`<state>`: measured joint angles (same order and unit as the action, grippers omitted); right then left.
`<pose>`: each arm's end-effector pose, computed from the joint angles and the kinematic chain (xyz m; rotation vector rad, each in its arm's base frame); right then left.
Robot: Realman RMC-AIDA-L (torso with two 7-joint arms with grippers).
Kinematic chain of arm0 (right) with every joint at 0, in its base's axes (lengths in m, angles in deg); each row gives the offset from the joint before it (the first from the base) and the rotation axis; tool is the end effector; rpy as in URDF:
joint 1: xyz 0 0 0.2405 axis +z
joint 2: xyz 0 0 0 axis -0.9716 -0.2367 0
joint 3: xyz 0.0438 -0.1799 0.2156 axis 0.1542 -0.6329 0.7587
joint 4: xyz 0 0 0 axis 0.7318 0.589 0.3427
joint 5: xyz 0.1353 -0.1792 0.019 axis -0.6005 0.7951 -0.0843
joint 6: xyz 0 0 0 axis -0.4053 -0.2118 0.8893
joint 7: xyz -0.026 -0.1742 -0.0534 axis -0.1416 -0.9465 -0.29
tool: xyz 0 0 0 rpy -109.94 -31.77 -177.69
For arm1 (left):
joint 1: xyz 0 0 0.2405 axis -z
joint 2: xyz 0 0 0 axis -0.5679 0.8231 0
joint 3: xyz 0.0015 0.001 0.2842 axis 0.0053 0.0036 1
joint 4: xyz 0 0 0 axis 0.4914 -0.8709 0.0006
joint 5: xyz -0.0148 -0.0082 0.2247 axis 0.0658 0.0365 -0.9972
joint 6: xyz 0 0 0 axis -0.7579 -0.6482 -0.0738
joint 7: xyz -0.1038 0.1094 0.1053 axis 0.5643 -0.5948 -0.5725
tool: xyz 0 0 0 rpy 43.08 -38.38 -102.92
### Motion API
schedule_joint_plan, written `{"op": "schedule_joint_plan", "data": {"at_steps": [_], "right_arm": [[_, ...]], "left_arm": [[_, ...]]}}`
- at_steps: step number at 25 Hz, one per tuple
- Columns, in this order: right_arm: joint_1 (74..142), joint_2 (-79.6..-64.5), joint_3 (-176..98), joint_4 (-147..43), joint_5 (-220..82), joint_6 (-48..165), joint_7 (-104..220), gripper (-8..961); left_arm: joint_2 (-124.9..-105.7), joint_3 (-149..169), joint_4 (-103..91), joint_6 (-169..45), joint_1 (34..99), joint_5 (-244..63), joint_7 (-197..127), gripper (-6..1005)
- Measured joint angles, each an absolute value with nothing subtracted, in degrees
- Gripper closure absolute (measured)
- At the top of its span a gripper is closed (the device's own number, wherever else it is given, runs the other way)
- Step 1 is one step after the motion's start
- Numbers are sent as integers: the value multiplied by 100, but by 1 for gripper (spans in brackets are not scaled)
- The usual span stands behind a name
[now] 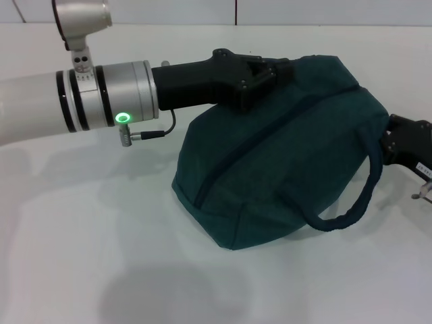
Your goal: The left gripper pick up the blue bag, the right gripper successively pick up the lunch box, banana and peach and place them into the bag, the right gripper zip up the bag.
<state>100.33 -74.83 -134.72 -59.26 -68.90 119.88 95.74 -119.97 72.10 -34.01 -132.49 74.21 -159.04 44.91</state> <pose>0.3250 0.3662 -0.0726 -2.0989 0.6698 0.9159 -0.1590 0.4075 -0.0944 -2.7393 -0.5765 -1.0742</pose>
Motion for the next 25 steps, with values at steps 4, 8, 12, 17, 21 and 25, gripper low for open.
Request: {"op": "schedule_joint_plan", "data": {"at_steps": [4, 8, 12, 17, 21, 25], "right_arm": [[10013, -7483, -13458, -5927, -6859, 11963, 9649, 872], [9929, -7480, -13419, -5974, -6896, 12045, 9746, 857], [9915, -7435, -13411, -5979, -6906, 12193, 9998, 843], [9824, -7362, -13375, -5955, -6907, 12666, 10053, 825], [9703, -7308, -13153, -5914, -6908, 13202, 10116, 810], [9535, -7282, -12957, -5948, -6847, 14333, 10158, 612]], "left_arm": [[-11992, 7207, -3401, -13247, 7418, -15903, 4464, 963], [-12004, 7205, -3403, -13246, 7341, -15871, 4303, 933], [-12005, 7211, -3347, -13248, 7225, -15634, 4276, 902], [-12001, 7214, -3330, -13262, 6935, -15089, 4184, 865], [-12004, 7234, -3326, -13464, 6673, -14649, 3940, 744], [-11983, 7216, -3325, -14586, 6259, -14332, 2993, 588]]}}
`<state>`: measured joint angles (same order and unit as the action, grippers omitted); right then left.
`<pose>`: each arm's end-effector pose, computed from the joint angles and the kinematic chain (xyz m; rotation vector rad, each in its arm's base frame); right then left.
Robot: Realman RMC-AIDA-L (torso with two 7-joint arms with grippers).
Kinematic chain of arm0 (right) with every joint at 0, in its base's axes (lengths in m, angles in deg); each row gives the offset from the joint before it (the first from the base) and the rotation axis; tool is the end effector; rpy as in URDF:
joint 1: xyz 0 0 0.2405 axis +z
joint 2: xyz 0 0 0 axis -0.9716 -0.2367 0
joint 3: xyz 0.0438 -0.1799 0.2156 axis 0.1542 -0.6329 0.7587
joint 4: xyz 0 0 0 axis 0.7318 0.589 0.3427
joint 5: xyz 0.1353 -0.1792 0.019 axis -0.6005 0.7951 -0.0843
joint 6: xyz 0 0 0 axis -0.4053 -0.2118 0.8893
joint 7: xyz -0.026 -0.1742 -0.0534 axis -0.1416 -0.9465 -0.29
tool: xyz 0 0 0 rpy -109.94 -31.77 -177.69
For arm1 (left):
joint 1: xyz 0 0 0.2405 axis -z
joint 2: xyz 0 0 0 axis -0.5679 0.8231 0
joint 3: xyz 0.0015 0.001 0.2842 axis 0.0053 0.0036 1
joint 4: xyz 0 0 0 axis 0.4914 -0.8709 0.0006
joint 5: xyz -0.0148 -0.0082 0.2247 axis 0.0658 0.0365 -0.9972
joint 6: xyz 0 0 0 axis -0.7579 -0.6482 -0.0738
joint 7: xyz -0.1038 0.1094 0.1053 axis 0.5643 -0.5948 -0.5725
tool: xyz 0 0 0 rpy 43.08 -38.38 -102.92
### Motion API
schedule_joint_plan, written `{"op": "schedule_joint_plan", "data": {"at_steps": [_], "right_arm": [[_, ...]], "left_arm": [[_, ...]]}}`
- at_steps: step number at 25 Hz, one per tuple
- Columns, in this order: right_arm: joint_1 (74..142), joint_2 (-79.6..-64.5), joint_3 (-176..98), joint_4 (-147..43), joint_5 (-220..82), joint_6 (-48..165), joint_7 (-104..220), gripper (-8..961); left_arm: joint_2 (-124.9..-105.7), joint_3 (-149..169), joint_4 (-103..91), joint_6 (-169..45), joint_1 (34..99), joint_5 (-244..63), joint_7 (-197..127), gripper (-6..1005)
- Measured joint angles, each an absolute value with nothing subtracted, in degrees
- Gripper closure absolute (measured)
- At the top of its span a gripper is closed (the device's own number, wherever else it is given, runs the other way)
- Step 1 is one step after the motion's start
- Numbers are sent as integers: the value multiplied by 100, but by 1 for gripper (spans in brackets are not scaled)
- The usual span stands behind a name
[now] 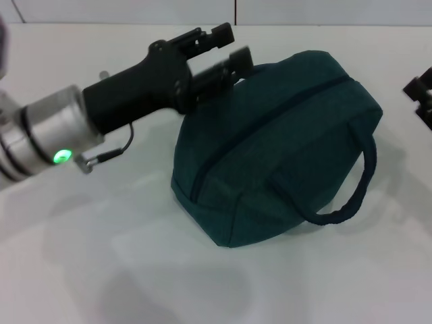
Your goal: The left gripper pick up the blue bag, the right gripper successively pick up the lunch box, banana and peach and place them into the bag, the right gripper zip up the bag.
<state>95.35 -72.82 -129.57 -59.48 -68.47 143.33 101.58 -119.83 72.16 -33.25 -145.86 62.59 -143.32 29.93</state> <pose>0.3046 0.3232 -0.0130 -1.9938 0.5606 1.3422 -0.1951 0.3593 -0.0489 -2.4721 -0.3983 -1.4296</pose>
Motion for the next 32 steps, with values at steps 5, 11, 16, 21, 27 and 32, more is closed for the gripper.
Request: {"op": "schedule_joint_plan", "data": {"at_steps": [5, 11, 16, 21, 27, 32], "right_arm": [[9791, -7051, -13014, -6051, -6025, 15561, 10383, 500], [10314, -6792, -12989, -6266, -4622, 15802, 11062, 449], [10379, -6826, -13009, -6283, -4477, 15557, 11183, 360], [10351, -6818, -12973, -6505, -4209, 15540, 11148, 288], [10322, -6828, -12959, -6577, -4065, 15457, 11017, 219], [10345, -6722, -12954, -6817, -3990, 15398, 11034, 229]], "left_arm": [[-11989, 7256, -3313, -15413, 5791, -14483, 2064, 403], [-11981, 7320, -2983, -15754, 5354, -14618, 1164, 291], [-11974, 7344, -2756, -15771, 5116, -14628, 811, 291], [-11967, 7346, -2754, -15802, 5050, -14647, 771, 291], [-11958, 7348, -2768, -15811, 5088, -14758, 764, 291], [-11958, 7322, -2782, -15820, 5097, -14762, 763, 291]]}}
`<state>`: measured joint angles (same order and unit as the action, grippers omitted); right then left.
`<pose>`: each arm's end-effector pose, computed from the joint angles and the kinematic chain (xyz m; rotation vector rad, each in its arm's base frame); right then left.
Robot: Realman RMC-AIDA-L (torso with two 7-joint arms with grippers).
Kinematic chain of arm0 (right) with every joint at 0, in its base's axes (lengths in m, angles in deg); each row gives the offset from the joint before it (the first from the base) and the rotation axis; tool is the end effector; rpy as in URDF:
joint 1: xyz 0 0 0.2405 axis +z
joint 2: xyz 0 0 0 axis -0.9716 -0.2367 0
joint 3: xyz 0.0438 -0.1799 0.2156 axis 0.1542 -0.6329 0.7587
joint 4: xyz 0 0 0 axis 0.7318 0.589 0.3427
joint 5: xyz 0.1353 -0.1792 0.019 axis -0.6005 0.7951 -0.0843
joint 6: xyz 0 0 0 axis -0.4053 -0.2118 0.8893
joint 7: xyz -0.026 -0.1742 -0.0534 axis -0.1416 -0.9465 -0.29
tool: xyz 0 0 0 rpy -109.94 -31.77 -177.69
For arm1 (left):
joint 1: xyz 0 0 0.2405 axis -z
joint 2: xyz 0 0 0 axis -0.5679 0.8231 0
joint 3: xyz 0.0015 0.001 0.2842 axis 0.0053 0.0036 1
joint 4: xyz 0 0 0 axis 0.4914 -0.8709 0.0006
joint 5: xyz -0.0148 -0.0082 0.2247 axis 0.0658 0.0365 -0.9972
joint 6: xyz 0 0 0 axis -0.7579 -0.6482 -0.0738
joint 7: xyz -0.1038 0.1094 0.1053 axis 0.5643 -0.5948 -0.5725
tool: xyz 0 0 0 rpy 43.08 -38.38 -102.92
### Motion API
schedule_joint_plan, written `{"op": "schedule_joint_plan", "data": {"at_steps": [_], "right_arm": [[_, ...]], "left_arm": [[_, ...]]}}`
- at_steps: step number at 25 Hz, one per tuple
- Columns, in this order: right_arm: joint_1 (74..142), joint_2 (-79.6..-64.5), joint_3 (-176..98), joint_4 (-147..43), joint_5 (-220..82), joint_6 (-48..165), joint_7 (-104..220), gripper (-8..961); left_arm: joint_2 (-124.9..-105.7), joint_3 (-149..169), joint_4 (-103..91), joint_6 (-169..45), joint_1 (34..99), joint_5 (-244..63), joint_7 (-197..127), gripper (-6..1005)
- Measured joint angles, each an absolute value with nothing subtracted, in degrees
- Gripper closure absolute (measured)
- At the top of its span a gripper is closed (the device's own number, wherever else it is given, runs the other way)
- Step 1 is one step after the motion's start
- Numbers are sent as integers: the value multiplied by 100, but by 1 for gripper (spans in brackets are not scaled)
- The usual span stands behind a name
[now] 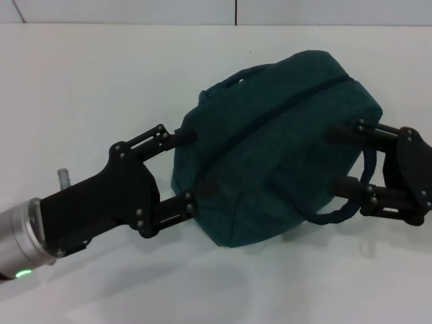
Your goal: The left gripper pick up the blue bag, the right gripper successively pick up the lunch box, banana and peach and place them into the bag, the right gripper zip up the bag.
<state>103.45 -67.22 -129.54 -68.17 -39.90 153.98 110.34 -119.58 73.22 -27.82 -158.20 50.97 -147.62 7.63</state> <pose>0.2336 0.3042 -0.0251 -2.7094 0.2374 1.4364 -0.2547 0.2658 -0.0588 -2.4442 -0.1412 -1.3710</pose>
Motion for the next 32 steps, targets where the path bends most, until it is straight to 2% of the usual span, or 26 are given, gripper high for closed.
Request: {"op": "schedule_joint_plan", "data": {"at_steps": [4, 7, 14, 18, 32], "right_arm": [[10212, -6666, -12872, -7521, -3700, 14988, 11228, 228], [10035, -6719, -12620, -8089, -3162, 14639, 11431, 229], [9622, -7077, -11310, -9145, -1504, 14575, 12129, 228], [9482, -7203, -10970, -9333, -1207, 14713, 12191, 228], [9325, -7239, -10851, -9297, -1161, 14891, 12133, 228]], "left_arm": [[-11946, 7297, -2803, -15836, 5085, -14767, 784, 291], [-11920, 7302, -2804, -15840, 5071, -14767, 780, 291], [-11887, 7337, -2803, -15851, 5064, -14866, 785, 291], [-11872, 7336, -2801, -15875, 5102, -15006, 800, 291], [-11891, 7324, -2800, -15913, 5104, -15038, 766, 291]]}}
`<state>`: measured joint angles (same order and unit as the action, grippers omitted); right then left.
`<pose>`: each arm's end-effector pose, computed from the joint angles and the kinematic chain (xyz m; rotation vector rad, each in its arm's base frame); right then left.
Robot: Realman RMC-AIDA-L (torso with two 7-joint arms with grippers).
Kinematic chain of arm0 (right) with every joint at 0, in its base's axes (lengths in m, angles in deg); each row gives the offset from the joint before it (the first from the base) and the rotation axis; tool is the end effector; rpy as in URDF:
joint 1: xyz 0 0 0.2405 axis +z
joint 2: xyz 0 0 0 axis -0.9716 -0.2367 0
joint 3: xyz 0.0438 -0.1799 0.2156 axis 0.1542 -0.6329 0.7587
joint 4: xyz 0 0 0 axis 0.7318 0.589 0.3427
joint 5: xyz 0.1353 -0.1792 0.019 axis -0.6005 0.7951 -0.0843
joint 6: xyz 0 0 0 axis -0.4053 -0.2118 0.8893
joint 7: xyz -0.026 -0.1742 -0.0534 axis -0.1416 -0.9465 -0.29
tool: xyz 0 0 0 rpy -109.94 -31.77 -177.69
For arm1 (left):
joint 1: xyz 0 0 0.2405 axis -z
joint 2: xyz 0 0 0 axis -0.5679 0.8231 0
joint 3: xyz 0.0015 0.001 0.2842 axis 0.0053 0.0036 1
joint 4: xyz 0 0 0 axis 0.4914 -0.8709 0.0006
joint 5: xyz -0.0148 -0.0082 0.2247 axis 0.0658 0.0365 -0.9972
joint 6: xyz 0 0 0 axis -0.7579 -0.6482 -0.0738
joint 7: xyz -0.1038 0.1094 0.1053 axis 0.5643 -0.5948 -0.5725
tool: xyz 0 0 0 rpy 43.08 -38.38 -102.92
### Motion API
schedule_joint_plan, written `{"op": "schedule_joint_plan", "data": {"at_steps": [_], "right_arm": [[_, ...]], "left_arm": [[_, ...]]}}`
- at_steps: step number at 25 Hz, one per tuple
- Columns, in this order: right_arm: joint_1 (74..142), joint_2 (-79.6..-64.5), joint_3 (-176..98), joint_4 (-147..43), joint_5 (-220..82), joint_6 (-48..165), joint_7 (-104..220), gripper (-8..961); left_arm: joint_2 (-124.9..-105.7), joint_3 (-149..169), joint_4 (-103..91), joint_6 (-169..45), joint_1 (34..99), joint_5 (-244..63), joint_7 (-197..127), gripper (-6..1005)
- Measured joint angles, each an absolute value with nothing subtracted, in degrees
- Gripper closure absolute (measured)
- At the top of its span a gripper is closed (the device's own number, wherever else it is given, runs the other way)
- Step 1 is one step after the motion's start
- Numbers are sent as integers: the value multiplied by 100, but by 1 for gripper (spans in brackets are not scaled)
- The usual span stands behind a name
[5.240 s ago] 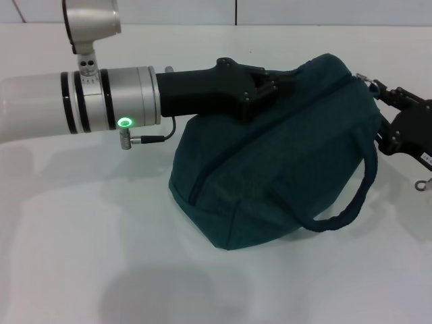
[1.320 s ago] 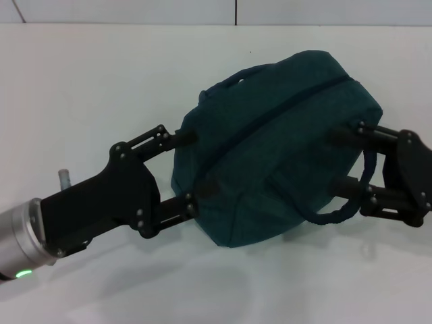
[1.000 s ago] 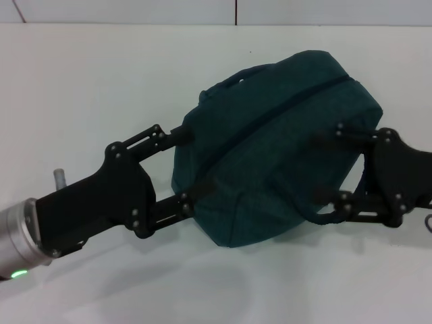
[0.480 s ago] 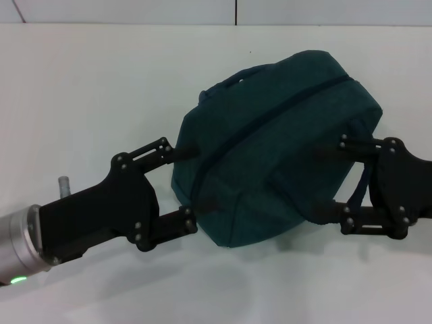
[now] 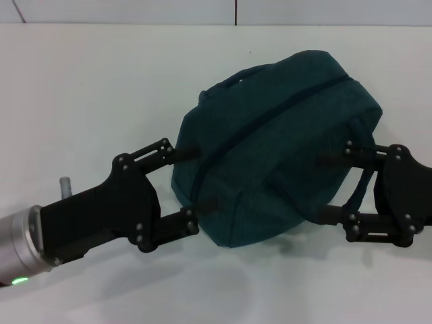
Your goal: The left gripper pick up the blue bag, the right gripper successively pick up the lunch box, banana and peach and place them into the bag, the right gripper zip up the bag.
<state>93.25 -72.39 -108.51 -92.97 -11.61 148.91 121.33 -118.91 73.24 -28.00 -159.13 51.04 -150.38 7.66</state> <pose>0.2295 0.2924 -0.0274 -2.7984 0.1354 1.1958 -0.2575 0.2597 -0.0597 -2.5043 -0.1214 -1.3546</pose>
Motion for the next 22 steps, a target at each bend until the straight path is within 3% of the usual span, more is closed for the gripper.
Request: {"op": "schedule_joint_plan", "data": {"at_steps": [22], "right_arm": [[9266, -7353, -10688, -9233, -1162, 14999, 11997, 228]], "left_arm": [[-11884, 7293, -2758, -15913, 5082, -15019, 763, 291]]}}
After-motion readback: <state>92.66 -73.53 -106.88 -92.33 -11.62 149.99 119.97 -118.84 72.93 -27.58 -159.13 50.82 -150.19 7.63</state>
